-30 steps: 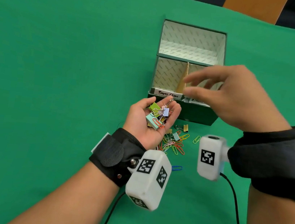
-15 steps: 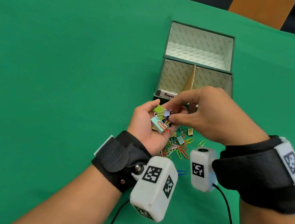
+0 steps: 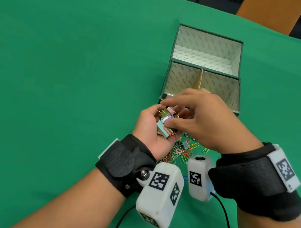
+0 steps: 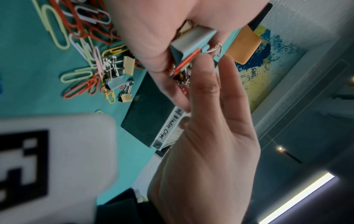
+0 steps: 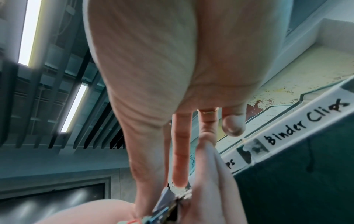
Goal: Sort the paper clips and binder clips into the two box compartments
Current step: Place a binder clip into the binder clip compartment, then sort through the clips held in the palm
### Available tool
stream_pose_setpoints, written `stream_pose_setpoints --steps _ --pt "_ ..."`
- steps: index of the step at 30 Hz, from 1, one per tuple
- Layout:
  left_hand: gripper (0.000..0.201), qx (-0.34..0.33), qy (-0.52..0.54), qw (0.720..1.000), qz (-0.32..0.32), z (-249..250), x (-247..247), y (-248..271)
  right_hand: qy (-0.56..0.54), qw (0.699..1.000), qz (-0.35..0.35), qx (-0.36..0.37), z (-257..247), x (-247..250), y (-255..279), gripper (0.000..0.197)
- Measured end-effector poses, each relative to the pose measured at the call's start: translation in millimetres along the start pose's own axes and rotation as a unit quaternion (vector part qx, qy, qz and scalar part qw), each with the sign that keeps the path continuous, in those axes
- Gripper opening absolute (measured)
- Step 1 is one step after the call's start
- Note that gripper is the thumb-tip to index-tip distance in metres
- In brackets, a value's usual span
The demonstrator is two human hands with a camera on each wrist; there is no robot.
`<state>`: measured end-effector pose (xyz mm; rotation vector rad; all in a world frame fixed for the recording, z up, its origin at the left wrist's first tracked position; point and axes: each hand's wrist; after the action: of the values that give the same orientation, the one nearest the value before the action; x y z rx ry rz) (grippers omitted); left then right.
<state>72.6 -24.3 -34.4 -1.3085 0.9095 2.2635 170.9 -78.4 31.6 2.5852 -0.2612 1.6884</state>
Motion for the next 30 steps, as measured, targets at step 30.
stream_pose_setpoints --steps 30 --pt "0.037 0.015 0.039 0.999 0.01 2.6 -2.6 2.8 -0.09 0.981 0.141 -0.095 24.5 36.6 7.6 0.004"
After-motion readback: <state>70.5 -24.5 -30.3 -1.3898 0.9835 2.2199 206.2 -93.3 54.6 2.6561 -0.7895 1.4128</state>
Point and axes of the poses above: each hand's wrist, its own y-axis away from the middle knuckle, its own x-axis out of the back of the hand, z = x × y, and after that the axes turned 8 degrees about -x, right-handed
